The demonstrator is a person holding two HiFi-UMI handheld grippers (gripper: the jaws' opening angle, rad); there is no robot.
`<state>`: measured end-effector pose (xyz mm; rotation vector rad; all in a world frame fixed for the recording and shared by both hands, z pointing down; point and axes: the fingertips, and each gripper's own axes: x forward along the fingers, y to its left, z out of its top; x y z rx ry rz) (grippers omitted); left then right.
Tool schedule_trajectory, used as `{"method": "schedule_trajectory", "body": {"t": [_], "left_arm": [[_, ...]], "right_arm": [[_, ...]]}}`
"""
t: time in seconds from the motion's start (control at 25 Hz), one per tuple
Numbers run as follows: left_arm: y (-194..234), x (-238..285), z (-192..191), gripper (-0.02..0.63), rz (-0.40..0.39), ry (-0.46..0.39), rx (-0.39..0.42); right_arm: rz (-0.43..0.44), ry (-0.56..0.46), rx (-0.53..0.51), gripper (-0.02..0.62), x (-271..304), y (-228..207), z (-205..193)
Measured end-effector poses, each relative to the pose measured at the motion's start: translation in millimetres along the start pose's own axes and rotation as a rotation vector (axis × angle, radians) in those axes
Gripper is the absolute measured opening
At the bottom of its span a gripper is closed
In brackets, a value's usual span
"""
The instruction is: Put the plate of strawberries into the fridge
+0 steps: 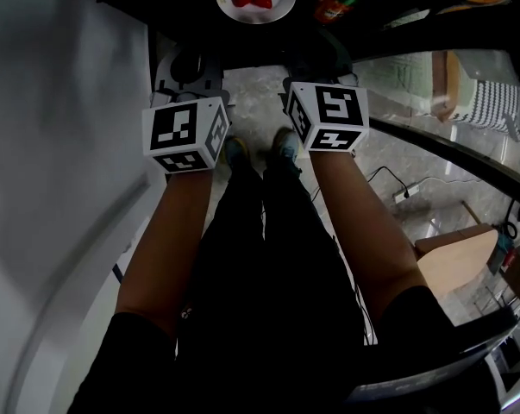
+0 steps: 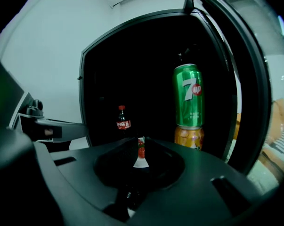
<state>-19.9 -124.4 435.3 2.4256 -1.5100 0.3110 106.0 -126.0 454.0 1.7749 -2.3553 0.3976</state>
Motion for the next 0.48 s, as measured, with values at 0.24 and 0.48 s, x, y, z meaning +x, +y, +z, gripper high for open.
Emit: {"method": "schedule_trajectory", "body": {"t": [0.24, 0.48], "left_arm": [[-0.1, -7.2, 10.0, 0.011, -0.003, -0.009, 0.008], [3.6, -14.2, 18.5, 0.011, 0.003, -0.011, 0.013]], "right_arm": [[0.013, -0.019, -0.039, 0.046, -9.3, 10.5, 16.3], [0.02, -0.027, -0.049, 0.046, -14.0, 18.6, 28.8]]}}
